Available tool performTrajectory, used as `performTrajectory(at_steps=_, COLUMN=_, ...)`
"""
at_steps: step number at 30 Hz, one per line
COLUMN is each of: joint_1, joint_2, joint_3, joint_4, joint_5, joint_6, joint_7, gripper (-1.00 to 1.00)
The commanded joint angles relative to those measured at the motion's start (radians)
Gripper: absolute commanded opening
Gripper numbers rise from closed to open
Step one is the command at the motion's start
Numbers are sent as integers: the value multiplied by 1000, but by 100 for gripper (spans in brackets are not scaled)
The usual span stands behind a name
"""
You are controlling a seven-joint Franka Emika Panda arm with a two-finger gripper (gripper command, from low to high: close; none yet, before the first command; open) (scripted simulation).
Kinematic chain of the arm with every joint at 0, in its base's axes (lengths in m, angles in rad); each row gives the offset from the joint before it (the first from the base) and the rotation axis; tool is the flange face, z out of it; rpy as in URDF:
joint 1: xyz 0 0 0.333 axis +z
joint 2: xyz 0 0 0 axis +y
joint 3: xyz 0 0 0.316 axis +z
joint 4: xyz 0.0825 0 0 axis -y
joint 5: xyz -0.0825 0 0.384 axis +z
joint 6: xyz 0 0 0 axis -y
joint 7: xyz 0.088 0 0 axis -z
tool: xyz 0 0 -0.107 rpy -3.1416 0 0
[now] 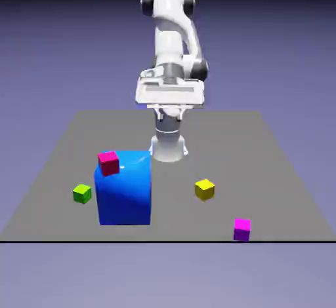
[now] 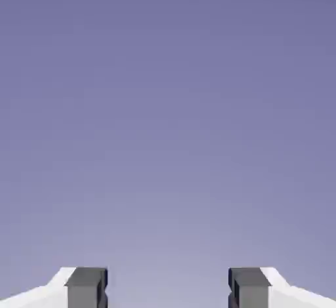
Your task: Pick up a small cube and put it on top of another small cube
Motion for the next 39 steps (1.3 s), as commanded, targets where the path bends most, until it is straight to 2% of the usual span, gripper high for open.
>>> performTrajectory(at_steps=1, joint_1=9, joint_2=36, joint_3=11, joint_4=16, joint_5=-6, joint_6=-40, joint_7=1, gripper=0)
performTrajectory(at_steps=21, joint_1=189, joint_2=755, joint_3=225, joint_4=325, joint_5=-130, joint_6=-831, joint_7=29, gripper=0)
performTrajectory(at_steps=27, joint_1=204, joint_2=892, joint_3=184, joint_4=273, joint_5=-195, joint_6=-647, joint_7=75, gripper=0)
performTrajectory(at_steps=28, joint_1=204, joint_2=892, joint_3=184, joint_4=273, joint_5=-195, joint_6=-647, joint_7=75, gripper=-100)
performTrajectory(at_steps=33, joint_1=190, joint_2=763, joint_3=223, joint_4=323, joint_5=-133, joint_6=-820, joint_7=32, gripper=-100)
performTrajectory(at_steps=39, joint_1=32, joint_2=879, joint_3=366, joint_4=489, joint_5=-121, joint_6=-865, joint_7=280, gripper=-100)
